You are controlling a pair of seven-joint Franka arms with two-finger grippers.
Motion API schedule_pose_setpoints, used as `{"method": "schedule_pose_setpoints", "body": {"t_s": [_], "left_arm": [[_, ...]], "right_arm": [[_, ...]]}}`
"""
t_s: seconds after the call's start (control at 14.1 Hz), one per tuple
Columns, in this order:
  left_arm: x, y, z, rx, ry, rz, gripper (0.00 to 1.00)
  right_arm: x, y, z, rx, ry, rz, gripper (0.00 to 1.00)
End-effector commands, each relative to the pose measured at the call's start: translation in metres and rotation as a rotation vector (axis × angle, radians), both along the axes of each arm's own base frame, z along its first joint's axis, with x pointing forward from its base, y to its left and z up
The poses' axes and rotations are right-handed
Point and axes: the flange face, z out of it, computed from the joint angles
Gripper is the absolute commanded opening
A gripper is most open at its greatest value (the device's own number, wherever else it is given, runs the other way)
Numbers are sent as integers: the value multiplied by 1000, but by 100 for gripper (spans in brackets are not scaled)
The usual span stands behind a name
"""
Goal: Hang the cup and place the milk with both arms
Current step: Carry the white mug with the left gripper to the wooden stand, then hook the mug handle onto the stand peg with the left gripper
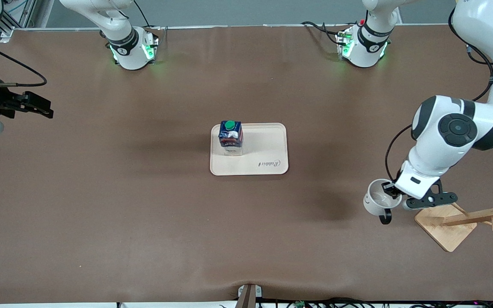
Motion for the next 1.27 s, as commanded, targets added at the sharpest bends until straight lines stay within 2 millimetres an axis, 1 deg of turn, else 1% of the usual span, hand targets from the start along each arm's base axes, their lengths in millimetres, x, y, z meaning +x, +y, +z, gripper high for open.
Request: {"method": "schedule_pose_setpoints", "body": {"t_s": [0.0,0.07,0.21,0.35,0.49,0.57,0.64,0.78,0.85,0.92,0.99,1.06,1.2], "left_arm": [[3,18,25,37,-40,-44,0],[3,19,35,47,-50,-68,0],[2,22,48,63,-57,-85,0],[-2,18,61,77,-39,-93,0],[-6,12,70,86,-14,-98,0],[-8,13,76,97,-5,-102,0],[-10,13,78,105,16,-114,0],[-8,18,104,51,79,-94,0],[-7,23,113,29,107,-117,0],[-6,28,119,22,118,-148,0],[-7,39,121,24,129,-151,0],[-8,55,120,24,144,-140,0],[-9,76,122,15,163,-186,0]], "right_arm": [[2,7,-5,2,6,13,100],[4,8,-11,1,15,14,100],[5,9,-12,36,21,10,100],[6,9,-14,42,24,9,100],[7,9,-17,42,30,7,100],[7,8,-17,41,30,7,100],[7,9,-17,42,32,7,100],[7,8,-16,41,30,7,100],[7,7,-16,41,29,6,100],[7,5,-16,41,29,3,100],[7,5,-16,42,32,1,100],[6,7,-17,43,35,9,100],[6,11,-16,41,36,18,100]]}}
